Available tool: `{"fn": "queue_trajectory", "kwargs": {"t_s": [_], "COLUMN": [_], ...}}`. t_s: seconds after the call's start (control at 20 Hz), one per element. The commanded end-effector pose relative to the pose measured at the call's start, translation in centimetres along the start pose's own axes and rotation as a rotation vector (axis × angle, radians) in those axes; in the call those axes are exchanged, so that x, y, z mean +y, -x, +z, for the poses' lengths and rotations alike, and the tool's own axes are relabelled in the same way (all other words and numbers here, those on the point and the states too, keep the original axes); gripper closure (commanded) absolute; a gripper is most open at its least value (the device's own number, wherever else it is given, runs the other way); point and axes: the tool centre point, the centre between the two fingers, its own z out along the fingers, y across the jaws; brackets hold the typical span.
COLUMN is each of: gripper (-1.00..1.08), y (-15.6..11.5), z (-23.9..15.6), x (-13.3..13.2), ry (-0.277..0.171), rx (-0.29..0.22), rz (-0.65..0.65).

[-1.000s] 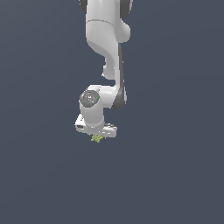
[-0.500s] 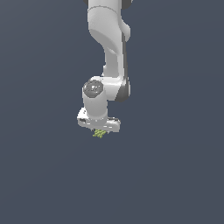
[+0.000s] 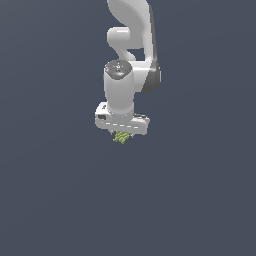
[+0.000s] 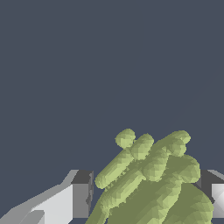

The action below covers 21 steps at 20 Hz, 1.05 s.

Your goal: Pick up the object and move it to a goal position.

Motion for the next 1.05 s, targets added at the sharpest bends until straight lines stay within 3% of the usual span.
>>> {"fn": "queue_trajectory", "kwargs": {"t_s": [0.0,0.55,1.0], "gripper": [1.08,1.08,1.08], "y": [1.0,4.3,4.9], "z": [-2.5,-10.9,-13.1], "x": [-1.0,-4.3,-5.2], "ry": [0.000,0.002,0.001], "rx": [0.000,0.000,0.000], "rz": [0.000,0.001,0.001]}}
